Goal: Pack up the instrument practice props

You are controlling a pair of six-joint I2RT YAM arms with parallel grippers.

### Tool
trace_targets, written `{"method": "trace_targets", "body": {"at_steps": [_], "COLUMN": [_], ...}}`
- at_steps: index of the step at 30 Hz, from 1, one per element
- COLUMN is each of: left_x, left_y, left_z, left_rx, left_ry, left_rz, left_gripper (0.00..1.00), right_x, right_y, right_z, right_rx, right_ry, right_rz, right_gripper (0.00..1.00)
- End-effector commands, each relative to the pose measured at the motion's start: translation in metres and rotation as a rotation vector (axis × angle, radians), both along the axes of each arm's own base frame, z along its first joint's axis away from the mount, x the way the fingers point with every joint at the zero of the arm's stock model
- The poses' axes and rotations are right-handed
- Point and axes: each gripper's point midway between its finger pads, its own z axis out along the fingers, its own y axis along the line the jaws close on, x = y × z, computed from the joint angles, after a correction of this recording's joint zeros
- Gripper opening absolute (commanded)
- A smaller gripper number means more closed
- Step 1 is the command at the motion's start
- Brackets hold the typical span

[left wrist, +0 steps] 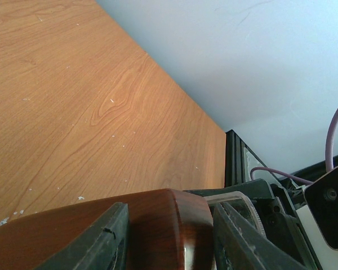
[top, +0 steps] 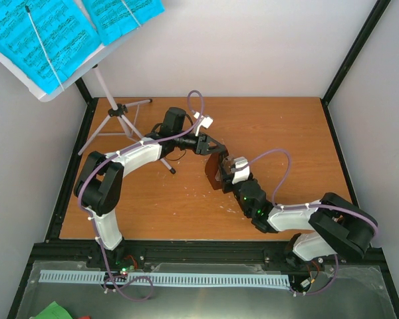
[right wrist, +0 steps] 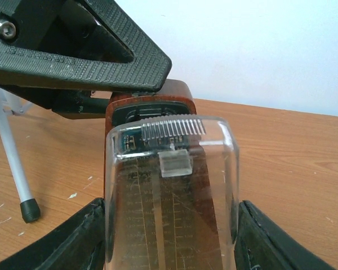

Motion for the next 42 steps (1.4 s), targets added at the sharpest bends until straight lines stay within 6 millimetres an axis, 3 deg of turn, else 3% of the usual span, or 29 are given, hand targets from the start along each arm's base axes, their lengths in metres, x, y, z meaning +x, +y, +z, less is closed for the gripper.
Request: {"method": "trace_targets", "body": {"at_steps": [1,11,27,42], "left_x": [0.003,0.002,0.003,0.002], "left_y": [0.007,0.007,0.007,0.007], "left_z": [-0.037,-0.037,-0.036,-0.038], "left_rx": [0.112,0.111,0.111,0.112], "left_ry": [0.089,0.089,0.087,0.093], "left_rz": [0.069,0.068,0.07,0.065], "left_gripper": [0.41,0.42,0.41,0.41], "right_x": [-0.001,0.0,0.001,0.001], "right_y": [0.007,0.006,0.011,0.016], "right_z": [0.004,-0.024,-0.045,-0.048], "right_rx": [0.024,-0.024,-0.063,-0.12], "right_ry": [-0.016,0.037,0.085,0.087], "right_rz": [-0.002,-0.039,-0.03,0.002], "right_gripper": [0.34,0.33,0.34,0.39]}}
